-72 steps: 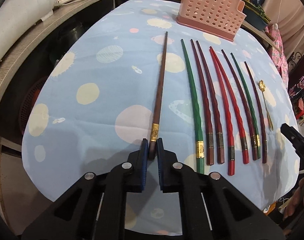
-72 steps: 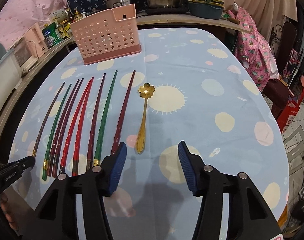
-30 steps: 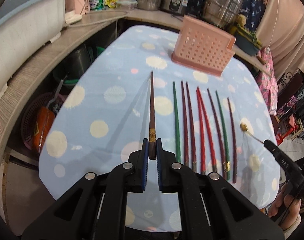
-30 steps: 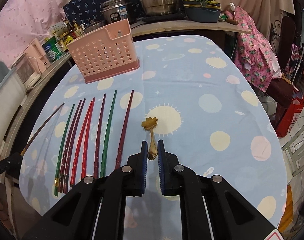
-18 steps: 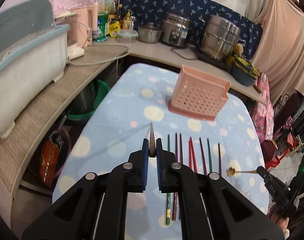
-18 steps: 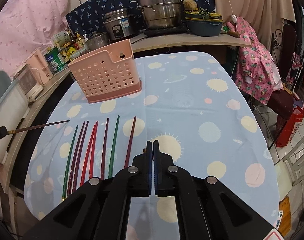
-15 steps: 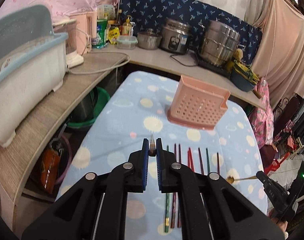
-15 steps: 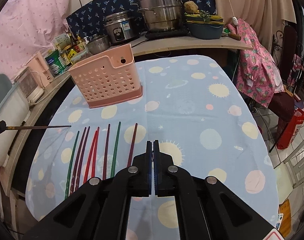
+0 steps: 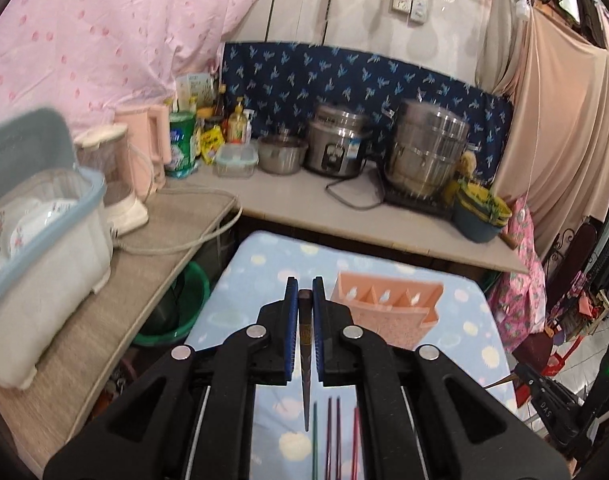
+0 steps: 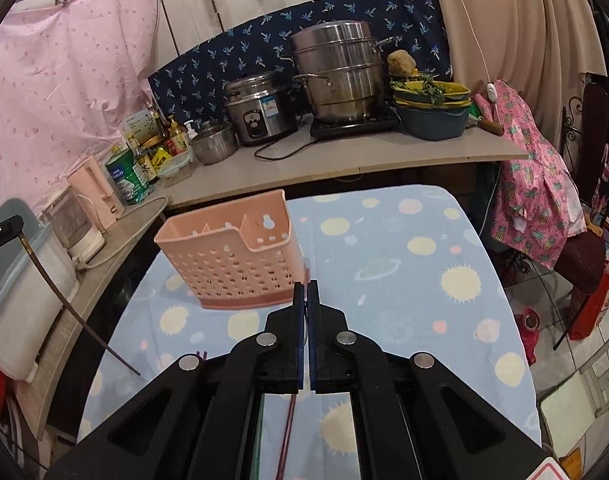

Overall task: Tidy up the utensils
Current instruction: 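Lift the chopstick and spoon and carry both over the pink basket, then lower the chopstick and spoon into the pink basket and open both tools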

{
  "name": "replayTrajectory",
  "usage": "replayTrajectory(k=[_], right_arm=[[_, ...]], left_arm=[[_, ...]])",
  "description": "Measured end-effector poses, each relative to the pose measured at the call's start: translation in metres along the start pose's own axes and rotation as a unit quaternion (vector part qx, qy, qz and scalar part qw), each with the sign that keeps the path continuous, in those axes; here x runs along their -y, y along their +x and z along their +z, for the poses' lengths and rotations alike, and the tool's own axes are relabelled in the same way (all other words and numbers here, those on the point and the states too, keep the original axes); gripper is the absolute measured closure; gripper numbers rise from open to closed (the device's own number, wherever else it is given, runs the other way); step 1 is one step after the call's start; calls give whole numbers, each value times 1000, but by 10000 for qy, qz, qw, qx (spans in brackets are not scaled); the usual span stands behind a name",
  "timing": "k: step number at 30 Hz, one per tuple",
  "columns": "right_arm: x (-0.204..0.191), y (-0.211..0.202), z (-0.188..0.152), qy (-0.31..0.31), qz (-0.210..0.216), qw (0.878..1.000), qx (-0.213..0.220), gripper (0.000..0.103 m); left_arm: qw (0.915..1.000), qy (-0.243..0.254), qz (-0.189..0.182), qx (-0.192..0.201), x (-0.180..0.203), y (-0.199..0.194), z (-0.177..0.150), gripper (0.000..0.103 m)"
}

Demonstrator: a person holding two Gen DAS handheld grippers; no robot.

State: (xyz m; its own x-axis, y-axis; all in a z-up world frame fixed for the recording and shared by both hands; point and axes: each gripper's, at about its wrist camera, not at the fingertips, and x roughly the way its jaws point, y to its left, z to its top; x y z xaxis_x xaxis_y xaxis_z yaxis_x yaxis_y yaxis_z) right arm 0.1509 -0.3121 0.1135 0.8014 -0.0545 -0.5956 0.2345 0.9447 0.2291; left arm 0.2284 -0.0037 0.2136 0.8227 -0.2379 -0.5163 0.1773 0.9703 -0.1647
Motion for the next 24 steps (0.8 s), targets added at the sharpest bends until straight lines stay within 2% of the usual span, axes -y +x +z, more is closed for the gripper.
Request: replayTrajectory(k=[7, 12, 16, 24], right_arm=[[-14, 24, 58, 48, 192, 9994, 286, 101], [-27, 46, 90, 8, 204, 9990, 402, 101], [-36, 69, 102, -116, 140, 9993, 322, 101], [-34, 118, 92, -99, 127, 9998, -87, 101]], left_arm=[[9973, 20, -196, 714, 29, -5, 67, 96], [9951, 18, -244, 955, 45, 11, 101, 96], [9953, 24, -258, 930, 55, 37, 107, 96], [9988, 70, -193, 438, 55, 94, 84, 96]])
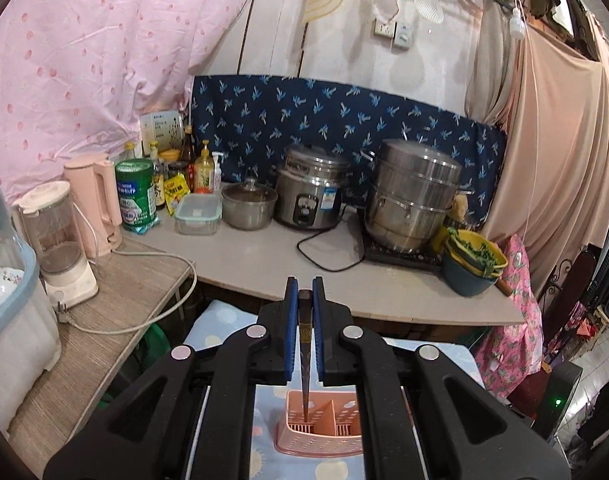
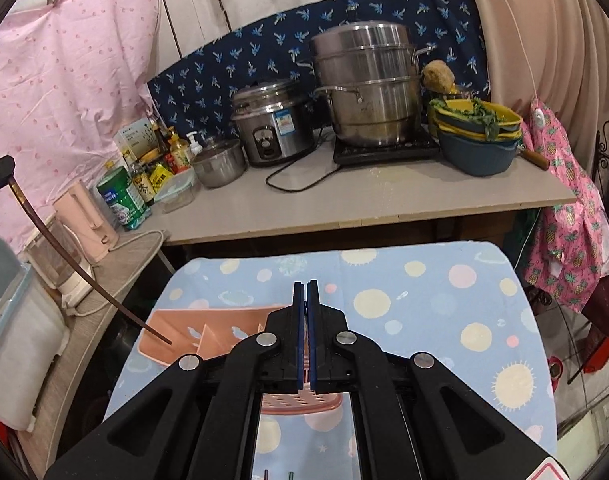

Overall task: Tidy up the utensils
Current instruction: 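Lower the chopstick and spoon into the pink basket and open both tools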

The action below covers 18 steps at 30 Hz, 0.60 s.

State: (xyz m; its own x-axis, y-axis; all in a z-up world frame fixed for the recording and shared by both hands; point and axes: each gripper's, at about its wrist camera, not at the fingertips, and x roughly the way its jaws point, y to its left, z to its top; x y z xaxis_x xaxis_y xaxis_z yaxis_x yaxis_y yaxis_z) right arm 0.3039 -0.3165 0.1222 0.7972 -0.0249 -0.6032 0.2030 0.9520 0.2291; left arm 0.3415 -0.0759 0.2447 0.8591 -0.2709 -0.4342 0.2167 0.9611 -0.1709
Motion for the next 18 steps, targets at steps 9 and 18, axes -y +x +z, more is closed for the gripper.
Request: replayTrajectory(k=[9, 18], right_arm=[[-2, 21, -14, -87, -107, 9998, -161, 96], [-2, -11, -13, -119, -146, 9998, 70, 69]], left_arm=[[9994, 9, 115, -318, -9, 24, -23, 89], [9990, 130, 330, -255, -12, 5, -32, 55]])
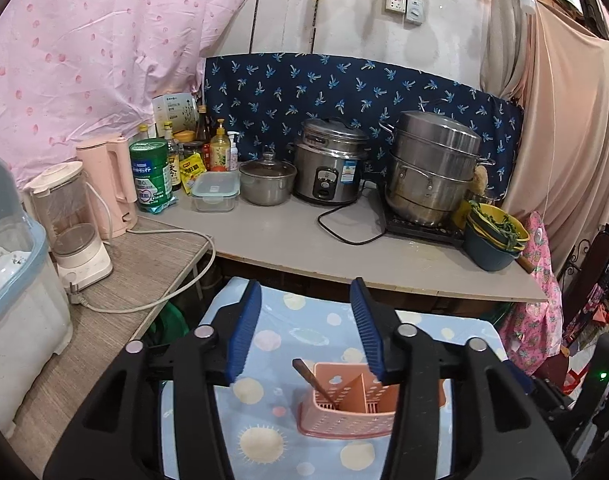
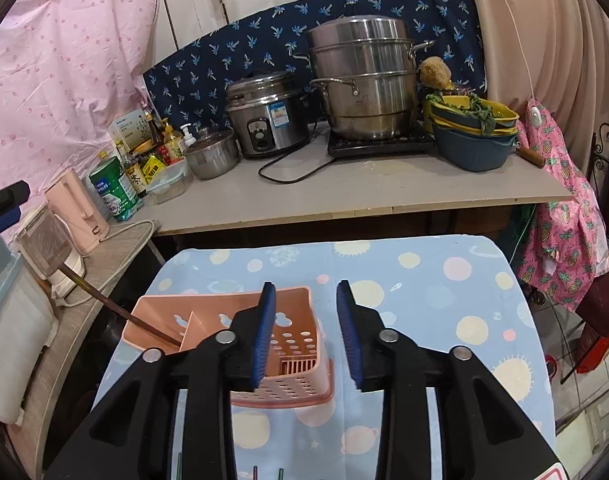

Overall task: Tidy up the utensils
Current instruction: 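Lower the chopstick and spoon into the pink basket and open both tools, then grasp a dark red chopstick with the right tool while the left tool grasps a green chopstick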

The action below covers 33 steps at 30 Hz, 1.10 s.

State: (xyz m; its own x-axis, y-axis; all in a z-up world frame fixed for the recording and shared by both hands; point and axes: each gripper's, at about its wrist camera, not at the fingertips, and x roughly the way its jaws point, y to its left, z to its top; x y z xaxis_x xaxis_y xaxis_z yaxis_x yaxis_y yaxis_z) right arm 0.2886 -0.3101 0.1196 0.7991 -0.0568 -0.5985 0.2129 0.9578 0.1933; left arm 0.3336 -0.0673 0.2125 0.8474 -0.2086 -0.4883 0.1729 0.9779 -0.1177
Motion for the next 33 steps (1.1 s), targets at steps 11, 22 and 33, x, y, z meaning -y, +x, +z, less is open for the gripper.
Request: replayTrajectory(k=[11, 22, 33], right_arm=[[-8, -62, -43, -130, 71, 9999, 22, 56], [-14, -108, -122, -263, -15, 9993, -265, 54], [0, -122, -199, -191, -127, 9966, -798, 54]], left_arm=[[9985, 251, 438, -231, -10, -43, -53, 47], [9944, 357, 668, -743, -22, -76, -130, 47], [9877, 424, 693, -1333, -28, -93, -208, 47]])
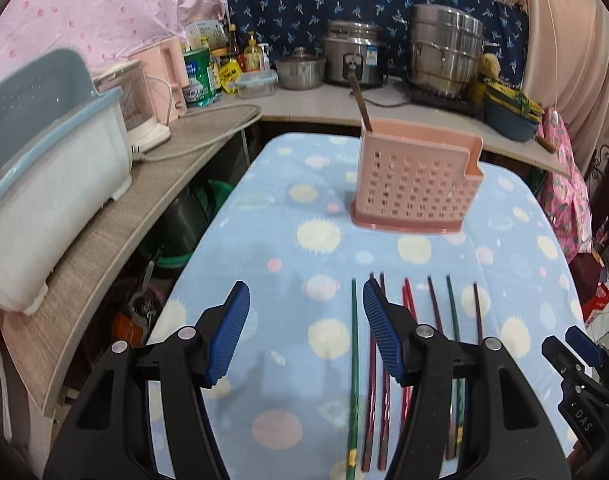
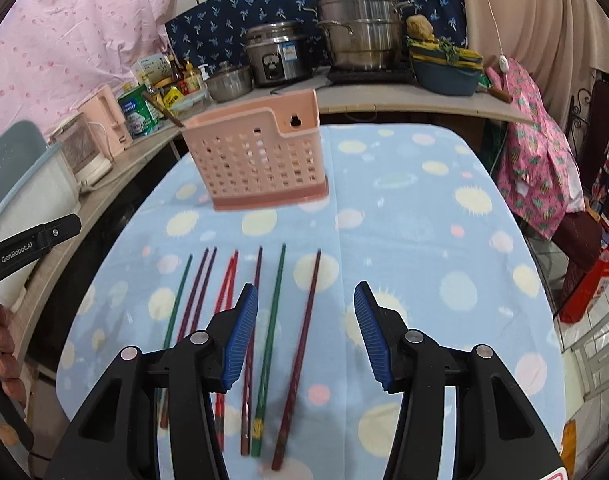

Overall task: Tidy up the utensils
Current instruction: 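Grasp a dark red chopstick with the right tool while the left tool grasps a green chopstick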

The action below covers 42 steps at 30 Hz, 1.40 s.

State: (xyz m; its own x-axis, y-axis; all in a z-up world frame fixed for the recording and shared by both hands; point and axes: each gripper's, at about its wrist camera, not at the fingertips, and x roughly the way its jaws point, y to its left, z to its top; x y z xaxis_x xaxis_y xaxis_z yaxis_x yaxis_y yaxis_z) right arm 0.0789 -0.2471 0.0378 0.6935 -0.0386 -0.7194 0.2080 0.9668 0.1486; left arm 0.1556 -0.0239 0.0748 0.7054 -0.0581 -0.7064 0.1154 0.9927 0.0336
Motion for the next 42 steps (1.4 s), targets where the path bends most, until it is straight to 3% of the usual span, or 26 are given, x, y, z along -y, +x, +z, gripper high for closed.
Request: replayTrajectory(k=[10, 19, 38, 42], right_arm=[[5, 10, -52, -9, -100, 9991, -406, 54], [-6, 19, -82, -145, -63, 9979, -631, 55], [-15, 34, -102, -262, -8, 9951, -953, 93], [-11, 34, -102, -215, -31, 9952, -950, 95]], left_arm=[[9988, 127, 0, -472, -2, 10, -64, 47], [9978, 159, -1, -640, -6, 14, -92, 47], [9956, 196, -87, -916, -7, 22, -116, 47], [9954, 234, -112, -924, -4, 22, -119, 41]])
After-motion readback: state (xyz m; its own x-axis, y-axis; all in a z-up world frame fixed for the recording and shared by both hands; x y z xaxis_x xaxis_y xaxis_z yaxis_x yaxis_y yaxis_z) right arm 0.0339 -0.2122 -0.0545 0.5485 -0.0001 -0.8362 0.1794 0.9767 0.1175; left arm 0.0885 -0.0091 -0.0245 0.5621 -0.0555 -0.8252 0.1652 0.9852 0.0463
